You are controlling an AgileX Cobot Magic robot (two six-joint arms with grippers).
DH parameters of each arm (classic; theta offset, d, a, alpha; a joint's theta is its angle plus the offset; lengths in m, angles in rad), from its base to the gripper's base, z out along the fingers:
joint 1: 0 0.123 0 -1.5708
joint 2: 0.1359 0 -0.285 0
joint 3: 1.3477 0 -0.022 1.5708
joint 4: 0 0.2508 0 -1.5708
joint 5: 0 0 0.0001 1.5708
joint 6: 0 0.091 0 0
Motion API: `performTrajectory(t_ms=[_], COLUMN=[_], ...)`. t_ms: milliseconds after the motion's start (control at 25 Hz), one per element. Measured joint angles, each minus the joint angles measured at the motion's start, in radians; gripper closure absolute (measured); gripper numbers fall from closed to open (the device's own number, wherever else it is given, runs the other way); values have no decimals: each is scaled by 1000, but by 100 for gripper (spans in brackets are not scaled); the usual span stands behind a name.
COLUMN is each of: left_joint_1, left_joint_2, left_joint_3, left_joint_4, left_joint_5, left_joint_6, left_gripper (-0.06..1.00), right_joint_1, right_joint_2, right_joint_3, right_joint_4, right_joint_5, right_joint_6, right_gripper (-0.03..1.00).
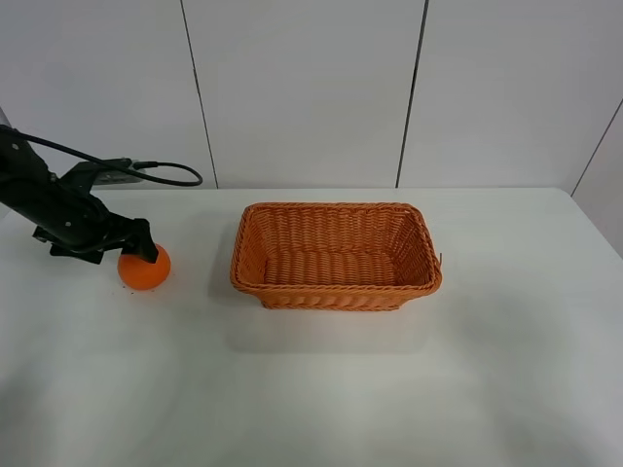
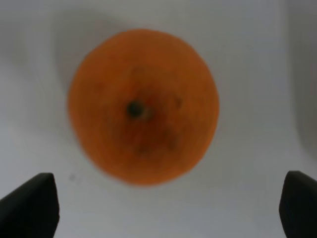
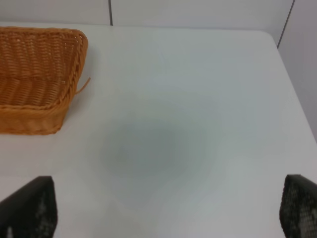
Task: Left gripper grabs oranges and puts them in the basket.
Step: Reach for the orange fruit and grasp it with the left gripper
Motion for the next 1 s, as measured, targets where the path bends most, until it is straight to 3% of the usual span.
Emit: performTrajectory(t_ms=[360,680,800,920,960,1000], left_joint_1=[-8,-8,-8,-8,-8,-8], left_joint_2=[126,161,161,161,161,161], left_joint_3=[-112,-127,-127,-127,-127,-127], left_joint_4=[-1,62,76,76,76,76], left_joint_5=[-23,-26,-28,-28,-28,-28], left_joint_6=[11,14,14,14,14,14], left_gripper=[-5,-3,9,33,33,46], right_joint_1=[0,0,0,0,0,0], right_joint_2=[0,0,0,0,0,0], right_joint_3=[0,0,0,0,0,0], right_joint_4=[0,0,0,0,0,0], right_joint_5=[0,0,0,0,0,0], right_joint_6=[0,0,0,0,0,0], right_gripper=[27,27,27,27,27,27])
